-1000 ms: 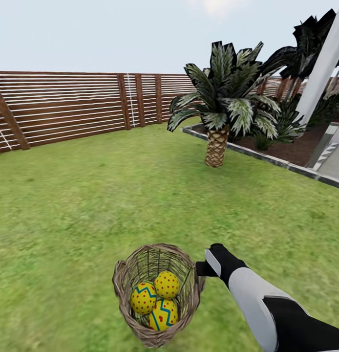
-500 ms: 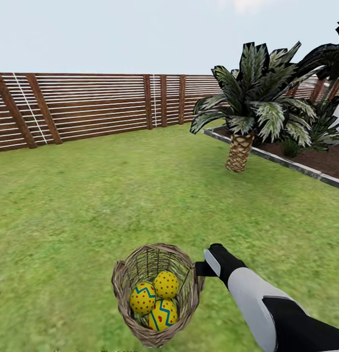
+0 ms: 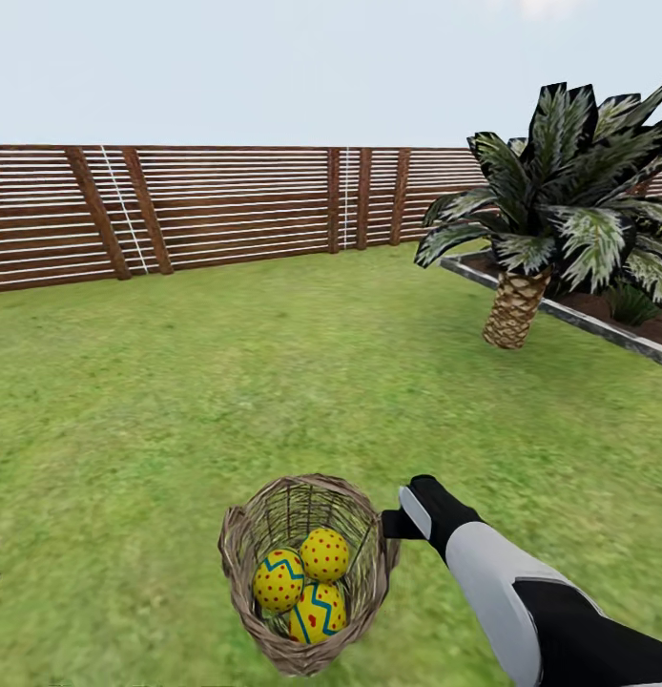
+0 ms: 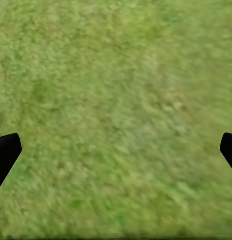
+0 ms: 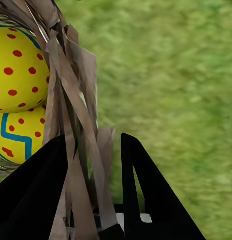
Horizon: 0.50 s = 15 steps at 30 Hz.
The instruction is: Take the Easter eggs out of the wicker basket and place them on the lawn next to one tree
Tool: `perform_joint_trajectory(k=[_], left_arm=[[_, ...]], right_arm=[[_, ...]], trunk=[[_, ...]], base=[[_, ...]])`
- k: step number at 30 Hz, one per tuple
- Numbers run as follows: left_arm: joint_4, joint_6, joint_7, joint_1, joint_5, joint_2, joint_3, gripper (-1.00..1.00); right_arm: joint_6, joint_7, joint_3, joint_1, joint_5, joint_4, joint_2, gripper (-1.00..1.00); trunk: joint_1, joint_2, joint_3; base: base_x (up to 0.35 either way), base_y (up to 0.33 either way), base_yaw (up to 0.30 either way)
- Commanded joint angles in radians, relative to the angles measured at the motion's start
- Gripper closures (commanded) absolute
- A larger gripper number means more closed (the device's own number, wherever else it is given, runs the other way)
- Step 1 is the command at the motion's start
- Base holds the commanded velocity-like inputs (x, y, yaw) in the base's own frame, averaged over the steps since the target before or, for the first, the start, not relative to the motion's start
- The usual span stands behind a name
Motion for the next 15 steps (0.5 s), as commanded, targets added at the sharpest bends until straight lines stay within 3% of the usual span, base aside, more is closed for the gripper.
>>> perform_joint_trajectory(k=[1, 15], left_arm=[[-0.001, 0.005, 0.003, -0.001, 0.007, 0.0, 0.001, -1.0], [0.004, 0.005, -0.007, 0.001, 0.007, -0.004, 0.001, -1.0]], right_arm=[[0.003, -0.006, -0.01, 0.0, -0.009, -0.006, -0.001, 1.0], [-0.034, -0.005, -0.012, 0.003, -0.009, -0.008, -0.007, 1.0]], trunk=[[-0.004, 0.007, 0.002], [-0.058, 0.105, 0.046]], base=[[0.0, 0.0, 0.099], [0.0, 0.0, 0.014]])
